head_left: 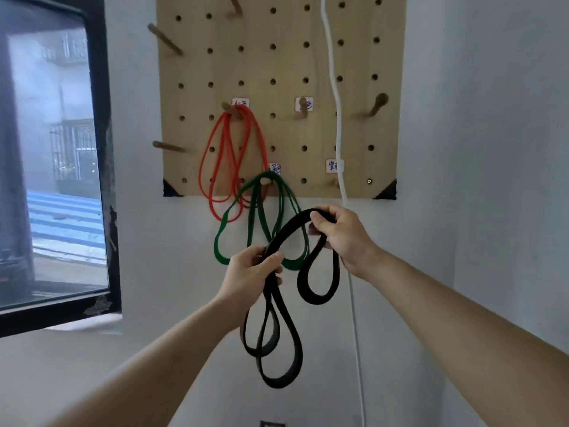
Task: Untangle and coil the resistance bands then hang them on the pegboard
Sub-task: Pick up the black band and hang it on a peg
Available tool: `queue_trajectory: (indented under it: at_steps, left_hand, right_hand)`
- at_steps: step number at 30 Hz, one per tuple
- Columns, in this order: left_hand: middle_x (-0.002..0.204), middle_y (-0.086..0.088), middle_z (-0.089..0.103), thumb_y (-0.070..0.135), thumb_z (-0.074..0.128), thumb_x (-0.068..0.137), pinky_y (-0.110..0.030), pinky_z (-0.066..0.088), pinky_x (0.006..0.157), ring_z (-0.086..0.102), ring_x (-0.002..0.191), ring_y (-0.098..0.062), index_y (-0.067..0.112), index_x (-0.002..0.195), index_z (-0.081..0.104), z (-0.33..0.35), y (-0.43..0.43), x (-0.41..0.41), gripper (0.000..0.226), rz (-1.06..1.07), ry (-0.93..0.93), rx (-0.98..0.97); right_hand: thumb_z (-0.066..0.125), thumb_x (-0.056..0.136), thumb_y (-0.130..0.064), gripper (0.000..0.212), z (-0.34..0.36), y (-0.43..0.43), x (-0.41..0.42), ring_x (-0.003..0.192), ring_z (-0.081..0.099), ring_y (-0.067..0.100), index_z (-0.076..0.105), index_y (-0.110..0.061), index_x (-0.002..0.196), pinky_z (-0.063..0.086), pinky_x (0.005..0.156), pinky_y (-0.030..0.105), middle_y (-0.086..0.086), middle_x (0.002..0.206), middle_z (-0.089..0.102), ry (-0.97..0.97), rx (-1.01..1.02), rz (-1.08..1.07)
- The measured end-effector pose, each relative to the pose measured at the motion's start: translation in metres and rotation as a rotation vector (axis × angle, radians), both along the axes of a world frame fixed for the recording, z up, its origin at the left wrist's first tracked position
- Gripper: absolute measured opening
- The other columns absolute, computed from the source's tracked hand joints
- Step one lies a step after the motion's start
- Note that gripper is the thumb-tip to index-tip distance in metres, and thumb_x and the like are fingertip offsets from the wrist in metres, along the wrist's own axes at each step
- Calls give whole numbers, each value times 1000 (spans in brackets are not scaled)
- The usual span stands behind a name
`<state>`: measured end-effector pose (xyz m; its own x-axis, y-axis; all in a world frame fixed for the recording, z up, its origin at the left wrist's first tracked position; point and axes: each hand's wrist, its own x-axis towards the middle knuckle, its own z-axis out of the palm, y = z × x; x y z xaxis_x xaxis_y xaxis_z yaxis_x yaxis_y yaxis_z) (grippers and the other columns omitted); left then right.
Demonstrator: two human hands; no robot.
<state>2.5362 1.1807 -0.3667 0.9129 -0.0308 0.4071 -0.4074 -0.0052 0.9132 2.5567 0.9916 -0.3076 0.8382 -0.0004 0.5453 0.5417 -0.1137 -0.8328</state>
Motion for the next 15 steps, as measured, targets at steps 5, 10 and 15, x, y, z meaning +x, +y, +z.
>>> queue_trajectory:
  at_steps: [5,10,15]
  left_hand:
    - [72,-1,61,28,63,99,-36,50,69,58,63,-18,7,94,67,49,-11,18,22,53,-62,56]
    - [73,-5,57,30,62,100,-37,48,68,53,63,-21,6,94,68,117,-12,34,25,43,-130,-32]
    - [69,-3,56,32,58,102,-34,52,70,53,57,-15,9,93,65,174,-24,45,26,68,-117,-106]
  right_hand:
    - [58,102,-19,13,30,-21,13,85,66,8,69,-15,109,47,80,16,2,89,70,-132,-115,-79]
    - [57,103,-18,10,84,-15,16,70,68,15,62,-13,109,57,67,29,6,86,66,-170,39,-8]
    - [56,103,-20,9,136,1,30,63,66,21,61,-13,104,63,73,41,7,81,65,-242,97,-67]
